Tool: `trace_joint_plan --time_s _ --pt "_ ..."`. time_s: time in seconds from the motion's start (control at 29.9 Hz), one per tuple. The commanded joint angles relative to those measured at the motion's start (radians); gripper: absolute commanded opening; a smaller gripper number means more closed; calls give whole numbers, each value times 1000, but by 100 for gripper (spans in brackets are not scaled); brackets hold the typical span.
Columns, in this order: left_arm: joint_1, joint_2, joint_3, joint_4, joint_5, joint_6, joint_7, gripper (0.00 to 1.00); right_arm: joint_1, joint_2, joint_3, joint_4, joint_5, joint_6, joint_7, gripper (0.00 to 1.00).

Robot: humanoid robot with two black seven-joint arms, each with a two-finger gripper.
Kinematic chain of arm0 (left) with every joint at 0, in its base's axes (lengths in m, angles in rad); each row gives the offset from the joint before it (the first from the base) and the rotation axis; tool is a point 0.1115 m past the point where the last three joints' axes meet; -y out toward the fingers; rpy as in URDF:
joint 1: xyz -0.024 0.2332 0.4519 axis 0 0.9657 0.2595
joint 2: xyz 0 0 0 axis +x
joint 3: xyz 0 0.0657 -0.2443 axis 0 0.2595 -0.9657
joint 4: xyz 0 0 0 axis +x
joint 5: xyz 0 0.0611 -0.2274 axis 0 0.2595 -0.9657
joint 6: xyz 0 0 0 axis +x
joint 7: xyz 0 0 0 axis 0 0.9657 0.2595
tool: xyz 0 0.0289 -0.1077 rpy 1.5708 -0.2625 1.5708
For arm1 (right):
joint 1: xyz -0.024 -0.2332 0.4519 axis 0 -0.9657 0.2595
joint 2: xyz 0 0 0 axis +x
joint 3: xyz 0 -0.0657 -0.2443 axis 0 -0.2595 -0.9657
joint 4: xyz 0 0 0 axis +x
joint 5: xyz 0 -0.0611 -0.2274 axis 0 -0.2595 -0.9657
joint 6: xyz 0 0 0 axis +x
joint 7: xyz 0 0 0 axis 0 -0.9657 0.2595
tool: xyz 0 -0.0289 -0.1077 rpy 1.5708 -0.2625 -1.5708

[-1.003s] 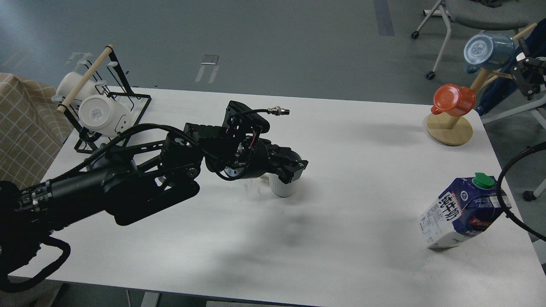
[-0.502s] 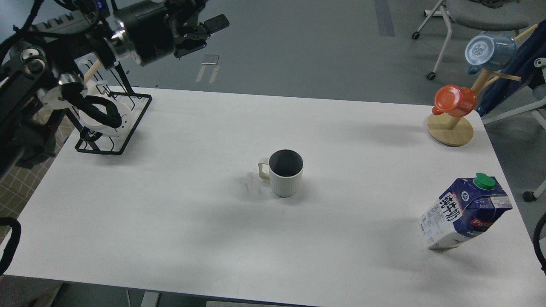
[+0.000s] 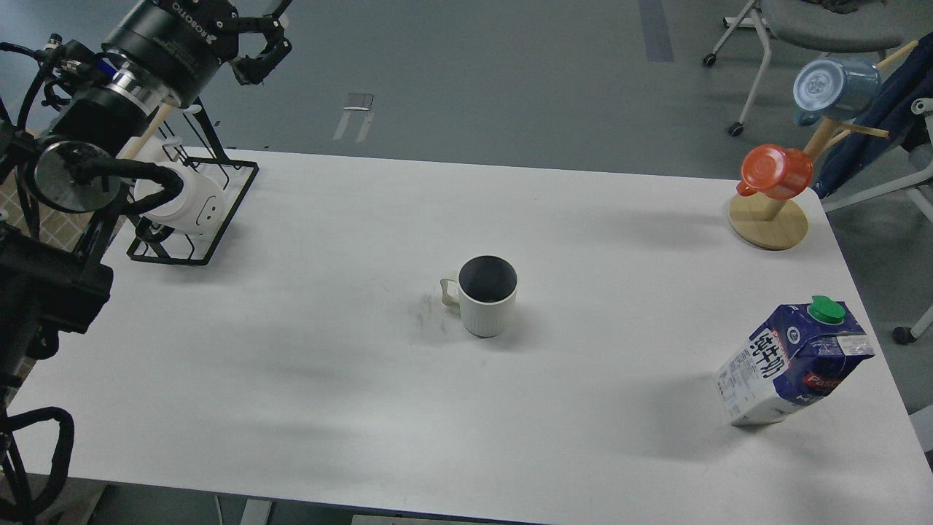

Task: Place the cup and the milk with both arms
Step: 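Withdraw the left gripper back toward the rack, then move the right gripper up to the milk carton and grasp it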

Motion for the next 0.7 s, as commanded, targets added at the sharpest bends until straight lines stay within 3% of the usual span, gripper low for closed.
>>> trace_joint_plan --time_s 0.0,0.4,0.67 --pt "0 2 1 -4 -1 -4 1 98 -81 68 -115 46 6 0 -14 100" --pt "0 6 9 -5 0 -6 9 98 -233 208 -384 173 6 0 -12 100" --pt "3 9 9 -11 0 -6 35 98 -233 213 -379 203 6 0 0 97"
